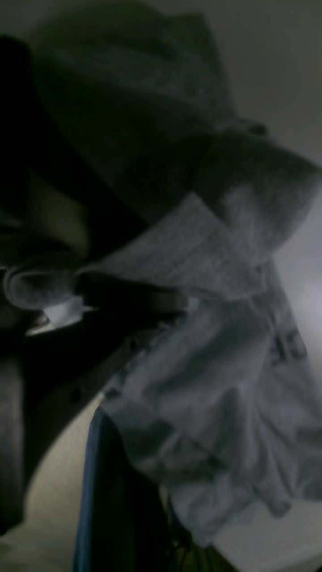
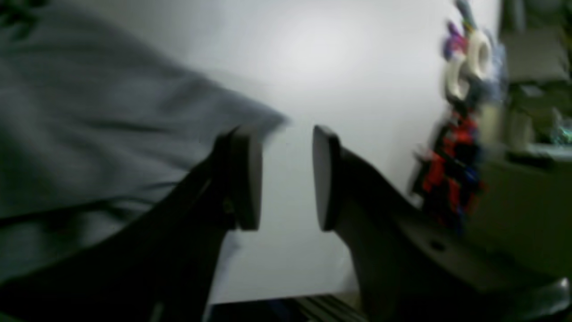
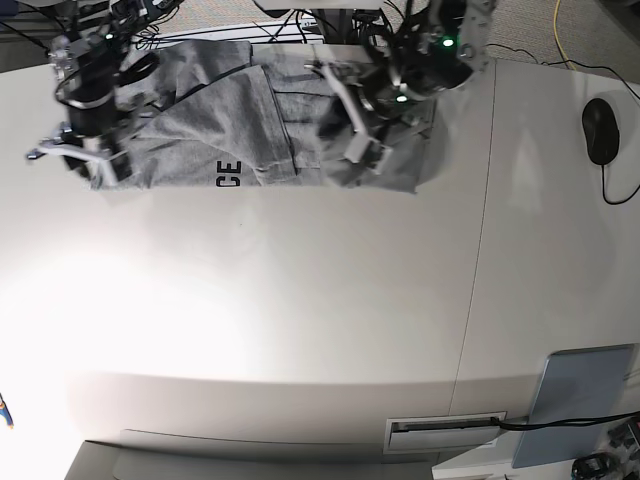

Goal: Fold the T-shirt properly
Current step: 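Grasp the long folded end with the left gripper and fold it toward the right gripper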

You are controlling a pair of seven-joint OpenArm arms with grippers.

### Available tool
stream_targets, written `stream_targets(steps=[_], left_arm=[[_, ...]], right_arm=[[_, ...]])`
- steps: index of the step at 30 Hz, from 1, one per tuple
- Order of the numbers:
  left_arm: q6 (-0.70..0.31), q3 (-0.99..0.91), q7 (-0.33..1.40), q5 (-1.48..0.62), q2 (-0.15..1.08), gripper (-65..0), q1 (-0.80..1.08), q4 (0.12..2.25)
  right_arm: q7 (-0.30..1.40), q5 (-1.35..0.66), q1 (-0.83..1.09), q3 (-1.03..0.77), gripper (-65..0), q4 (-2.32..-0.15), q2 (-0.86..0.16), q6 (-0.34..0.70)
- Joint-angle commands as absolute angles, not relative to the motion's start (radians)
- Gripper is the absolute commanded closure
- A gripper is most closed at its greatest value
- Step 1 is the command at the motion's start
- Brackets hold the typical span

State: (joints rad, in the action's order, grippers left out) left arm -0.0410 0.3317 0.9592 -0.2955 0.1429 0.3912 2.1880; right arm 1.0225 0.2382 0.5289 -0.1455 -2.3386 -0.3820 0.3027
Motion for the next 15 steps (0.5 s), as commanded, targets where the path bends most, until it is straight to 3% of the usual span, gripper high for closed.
stream_targets(steps=[1, 10, 13, 15], left_arm=[[-0.041, 0.352, 0.928, -0.306, 0.129, 0.0, 0.376, 2.18], [-0.042, 0.444, 0.916, -0.307, 0.064, -1.3, 0.258, 2.029], [-0.075, 0.443, 0.904, -0.318, 0.062, -24.9, 0.239, 2.026], [-0.094, 0.443, 0.896, -0.335, 0.062, -36.6, 0.229, 2.026]], right_arm=[[1.008, 0.249, 0.529, -0.18, -19.6, -2.356, -0.393, 0.29], [1.013, 0.121, 0.53, -0.304, -19.6, -2.356, -0.393, 0.291], [1.014, 0.119, 0.53, -0.304, -19.6, -2.356, -0.393, 0.291], [1.014, 0.119, 0.53, -0.304, -19.6, -2.356, -0.393, 0.291]])
